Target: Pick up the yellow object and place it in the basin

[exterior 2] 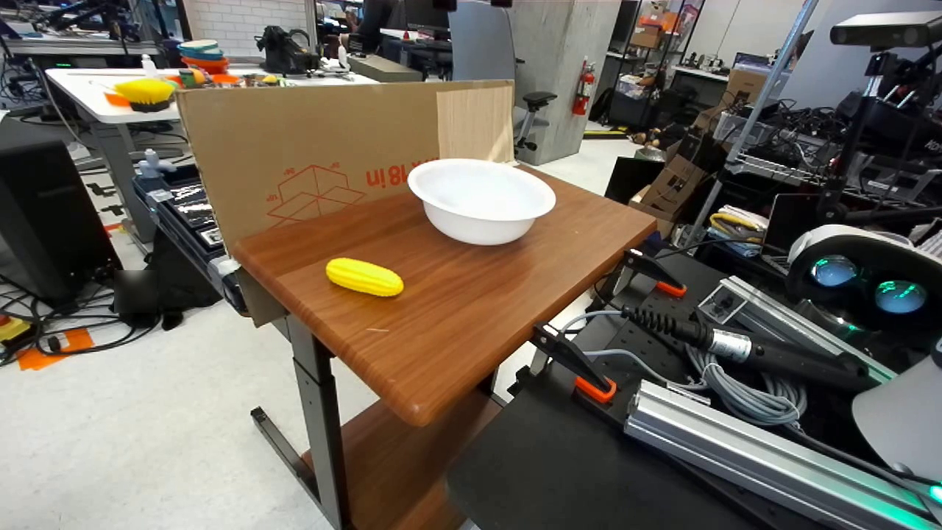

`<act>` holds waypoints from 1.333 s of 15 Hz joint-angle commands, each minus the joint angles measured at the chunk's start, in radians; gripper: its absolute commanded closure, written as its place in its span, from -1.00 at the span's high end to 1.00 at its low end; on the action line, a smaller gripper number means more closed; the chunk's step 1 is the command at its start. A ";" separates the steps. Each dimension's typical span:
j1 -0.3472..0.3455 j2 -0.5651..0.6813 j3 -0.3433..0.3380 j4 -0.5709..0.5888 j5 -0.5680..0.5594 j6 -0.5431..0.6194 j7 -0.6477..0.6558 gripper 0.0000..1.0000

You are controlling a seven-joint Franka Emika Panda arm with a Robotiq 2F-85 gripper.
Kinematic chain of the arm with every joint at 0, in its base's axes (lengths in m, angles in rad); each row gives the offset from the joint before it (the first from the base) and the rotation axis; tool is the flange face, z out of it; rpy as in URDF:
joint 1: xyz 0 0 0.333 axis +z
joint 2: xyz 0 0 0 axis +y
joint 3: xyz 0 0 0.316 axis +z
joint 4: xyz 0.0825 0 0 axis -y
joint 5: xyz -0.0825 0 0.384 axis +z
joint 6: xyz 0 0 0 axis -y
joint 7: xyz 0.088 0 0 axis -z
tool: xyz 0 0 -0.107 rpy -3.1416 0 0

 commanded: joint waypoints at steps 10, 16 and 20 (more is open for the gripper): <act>0.123 0.246 -0.001 0.094 -0.025 0.137 0.010 1.00; 0.148 0.351 -0.023 0.117 -0.051 0.201 0.062 1.00; 0.172 0.472 -0.045 0.204 -0.074 0.217 0.114 1.00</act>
